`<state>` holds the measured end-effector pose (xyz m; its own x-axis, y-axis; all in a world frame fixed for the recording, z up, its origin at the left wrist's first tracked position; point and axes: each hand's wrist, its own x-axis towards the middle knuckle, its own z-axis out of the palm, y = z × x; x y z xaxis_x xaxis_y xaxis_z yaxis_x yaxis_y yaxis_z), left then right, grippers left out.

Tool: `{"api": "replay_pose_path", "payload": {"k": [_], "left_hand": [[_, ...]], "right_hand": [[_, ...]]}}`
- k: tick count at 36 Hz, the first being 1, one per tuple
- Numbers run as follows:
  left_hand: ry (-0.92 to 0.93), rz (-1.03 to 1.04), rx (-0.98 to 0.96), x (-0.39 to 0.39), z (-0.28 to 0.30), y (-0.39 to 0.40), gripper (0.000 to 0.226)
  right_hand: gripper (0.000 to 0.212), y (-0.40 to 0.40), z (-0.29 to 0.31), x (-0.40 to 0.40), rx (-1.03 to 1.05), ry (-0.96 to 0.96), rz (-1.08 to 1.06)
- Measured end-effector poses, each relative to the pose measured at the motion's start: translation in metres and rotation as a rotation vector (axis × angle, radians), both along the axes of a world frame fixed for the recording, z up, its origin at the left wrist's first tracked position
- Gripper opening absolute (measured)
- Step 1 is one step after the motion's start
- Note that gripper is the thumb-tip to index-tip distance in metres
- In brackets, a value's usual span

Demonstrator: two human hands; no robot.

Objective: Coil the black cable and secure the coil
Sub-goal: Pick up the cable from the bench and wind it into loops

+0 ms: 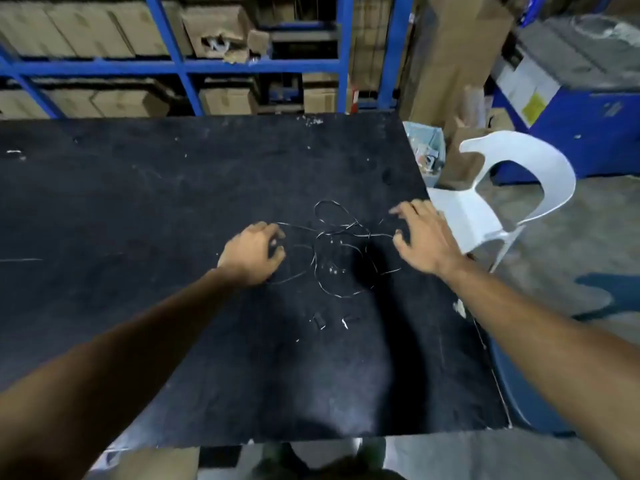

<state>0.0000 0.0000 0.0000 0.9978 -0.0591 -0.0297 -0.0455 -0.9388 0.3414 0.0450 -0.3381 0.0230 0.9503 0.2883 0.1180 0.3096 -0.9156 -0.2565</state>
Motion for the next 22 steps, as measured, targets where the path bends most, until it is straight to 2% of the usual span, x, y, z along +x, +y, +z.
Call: {"api": "replay_pose_path", "payload": {"k": [3, 6, 8, 14, 18, 22], "left_hand": [[0.093, 0.063, -0.057, -0.01, -0.032, -0.003, 0.021], [0.281, 0.086, -0.015, -0.018, -0.061, -0.008, 0.021], [0.335, 0.088, 0.01, -0.016, -0.077, -0.009, 0.023], [0.314, 0.084, -0.02, 0.004, -0.114, -0.022, 0.022], [0.287, 0.078, -0.019, 0.025, -0.134, -0.033, 0.045], [0.272, 0.103, -0.002, 0.044, -0.155, -0.044, 0.052]], "right_hand": [[0.037, -0.001, -0.037, -0.022, 0.04, 0.15, -0.041], [0.032, 0.0, -0.076, -0.043, 0.026, 0.319, -0.057], [0.029, 0.004, -0.094, -0.045, 0.031, 0.394, -0.066], [0.035, 0.029, -0.135, -0.043, 0.03, 0.527, -0.045], [0.051, 0.054, -0.16, -0.037, -0.042, 0.558, 0.039], [0.051, 0.07, -0.183, -0.037, -0.134, 0.528, 0.069]]}}
